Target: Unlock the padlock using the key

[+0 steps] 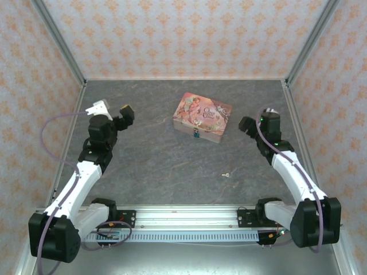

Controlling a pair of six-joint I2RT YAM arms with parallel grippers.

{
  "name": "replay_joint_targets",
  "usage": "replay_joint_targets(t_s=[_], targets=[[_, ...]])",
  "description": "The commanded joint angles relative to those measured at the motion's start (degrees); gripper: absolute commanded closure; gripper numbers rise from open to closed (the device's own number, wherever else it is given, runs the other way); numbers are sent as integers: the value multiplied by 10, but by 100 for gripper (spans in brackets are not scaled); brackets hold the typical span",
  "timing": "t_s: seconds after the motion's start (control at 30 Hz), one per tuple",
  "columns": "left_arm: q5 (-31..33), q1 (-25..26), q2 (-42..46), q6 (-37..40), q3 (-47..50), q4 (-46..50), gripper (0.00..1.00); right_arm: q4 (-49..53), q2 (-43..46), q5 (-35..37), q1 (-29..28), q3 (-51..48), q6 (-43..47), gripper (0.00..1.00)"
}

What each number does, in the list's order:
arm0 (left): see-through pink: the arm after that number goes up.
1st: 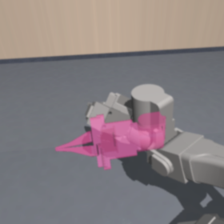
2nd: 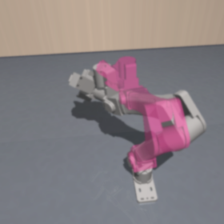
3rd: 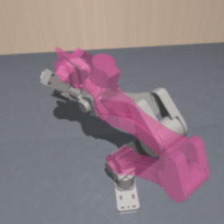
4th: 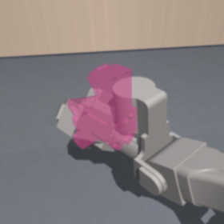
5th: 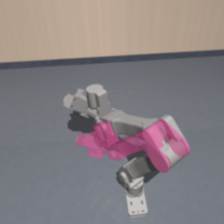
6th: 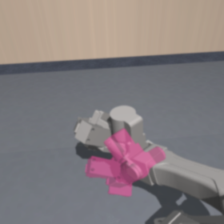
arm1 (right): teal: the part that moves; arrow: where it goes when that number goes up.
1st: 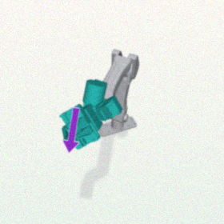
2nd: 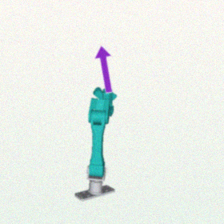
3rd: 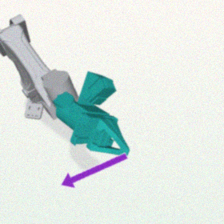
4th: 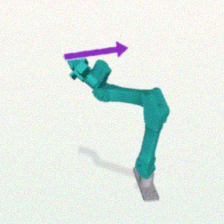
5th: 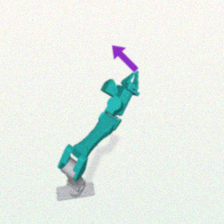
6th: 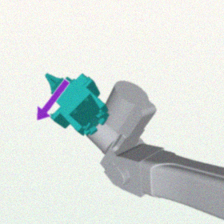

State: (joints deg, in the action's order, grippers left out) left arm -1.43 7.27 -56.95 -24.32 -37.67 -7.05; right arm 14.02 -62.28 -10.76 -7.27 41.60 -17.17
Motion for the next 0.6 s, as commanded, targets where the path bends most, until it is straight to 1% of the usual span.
replay_joint_targets(t_s=[0.0, 0.07, 0.13, 0.23, 0.37, 0.57], targets=[[-38, 67, -32, -98, 15, 8, 0, 185, 5, -67, -50, 4, -24, 22], [-39, 105, -64, -118, 9, -15, 0, 228, -7, -83, -78, -4, -31, 28], [-42, 131, -97, -129, -3, -35, 0, 254, -21, -98, -106, -12, -35, 31], [-36, 161, -141, -120, -36, -37, 0, 284, -51, -95, -150, -12, -35, 39], [-33, 186, -189, -102, -82, -25, 0, 309, -111, -57, -188, 4, -30, 49], [-36, 203, -234, -106, -107, -25, 0, 312, -187, -37, -219, 23, -34, 64]])
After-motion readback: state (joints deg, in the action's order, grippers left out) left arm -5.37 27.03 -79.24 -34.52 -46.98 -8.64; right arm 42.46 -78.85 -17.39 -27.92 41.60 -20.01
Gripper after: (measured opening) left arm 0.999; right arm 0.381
